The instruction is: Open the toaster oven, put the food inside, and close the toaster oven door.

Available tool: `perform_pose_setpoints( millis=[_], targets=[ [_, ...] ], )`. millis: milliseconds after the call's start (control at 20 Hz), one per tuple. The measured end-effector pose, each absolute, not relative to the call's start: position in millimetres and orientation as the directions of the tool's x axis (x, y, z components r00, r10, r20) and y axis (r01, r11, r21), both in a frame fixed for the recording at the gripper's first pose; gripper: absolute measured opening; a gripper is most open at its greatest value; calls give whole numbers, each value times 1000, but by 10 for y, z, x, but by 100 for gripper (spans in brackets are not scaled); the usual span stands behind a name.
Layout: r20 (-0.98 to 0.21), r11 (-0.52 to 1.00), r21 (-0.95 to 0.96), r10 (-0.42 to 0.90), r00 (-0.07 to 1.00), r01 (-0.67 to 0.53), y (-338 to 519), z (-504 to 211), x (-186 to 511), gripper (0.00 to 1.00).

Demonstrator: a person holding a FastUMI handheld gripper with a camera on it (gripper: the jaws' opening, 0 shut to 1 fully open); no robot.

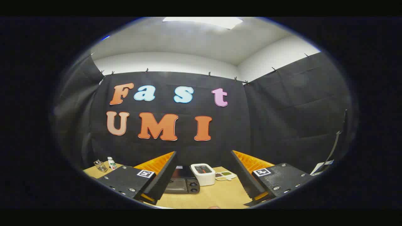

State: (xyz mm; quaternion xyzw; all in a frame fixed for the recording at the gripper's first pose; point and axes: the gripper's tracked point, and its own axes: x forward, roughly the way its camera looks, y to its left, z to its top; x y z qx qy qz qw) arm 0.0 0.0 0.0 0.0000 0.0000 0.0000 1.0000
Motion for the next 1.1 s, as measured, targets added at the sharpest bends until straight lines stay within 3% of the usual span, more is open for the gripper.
perform_pose_setpoints(
  millis=[150,650,1100],
  targets=[
    [-59,999,28,22,998,-20,23,-201,47,98],
    [-92,993,46,112,989,-108,290,-375,-142,98],
    [-192,979,56,203,960,-195,895,-906,208,98]
  ],
)
